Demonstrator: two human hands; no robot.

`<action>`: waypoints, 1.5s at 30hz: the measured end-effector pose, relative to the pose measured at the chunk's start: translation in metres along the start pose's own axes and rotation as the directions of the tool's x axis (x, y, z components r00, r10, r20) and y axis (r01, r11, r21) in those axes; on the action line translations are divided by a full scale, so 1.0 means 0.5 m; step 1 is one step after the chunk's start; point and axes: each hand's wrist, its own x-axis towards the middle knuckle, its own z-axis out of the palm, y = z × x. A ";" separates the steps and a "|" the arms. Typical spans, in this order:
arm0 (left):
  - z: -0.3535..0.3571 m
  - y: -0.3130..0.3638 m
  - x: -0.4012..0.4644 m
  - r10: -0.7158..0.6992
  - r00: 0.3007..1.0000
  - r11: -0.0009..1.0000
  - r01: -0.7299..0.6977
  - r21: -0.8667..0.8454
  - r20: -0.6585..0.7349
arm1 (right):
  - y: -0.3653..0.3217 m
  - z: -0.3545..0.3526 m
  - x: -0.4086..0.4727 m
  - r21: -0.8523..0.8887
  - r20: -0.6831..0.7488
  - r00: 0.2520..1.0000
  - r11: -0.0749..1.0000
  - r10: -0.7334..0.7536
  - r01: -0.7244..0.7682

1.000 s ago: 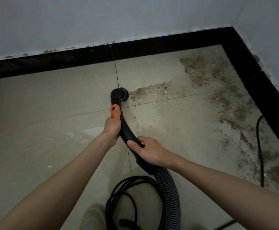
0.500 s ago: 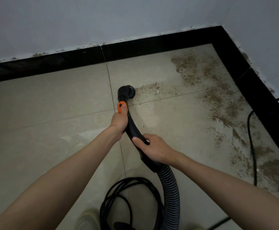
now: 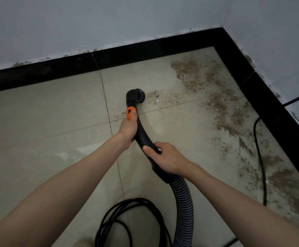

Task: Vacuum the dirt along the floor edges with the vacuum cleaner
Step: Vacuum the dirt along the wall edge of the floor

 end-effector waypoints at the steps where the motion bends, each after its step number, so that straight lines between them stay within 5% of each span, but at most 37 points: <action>1: 0.008 0.003 0.002 -0.001 1.000 1.000 0.001 0.005 0.014 | 0.005 -0.003 -0.001 0.009 -0.012 1.000 1.000 0.005 -0.004; 29: 0.191 0.050 0.018 -0.031 0.959 0.986 -0.017 0.168 0.282 | 0.059 -0.081 -0.027 0.090 -0.284 0.943 0.984 0.176 -0.157; 45: -0.022 0.042 0.015 0.004 0.999 1.000 -0.006 0.028 0.051 | -0.030 0.022 0.019 0.178 -0.027 0.999 0.984 0.037 -0.032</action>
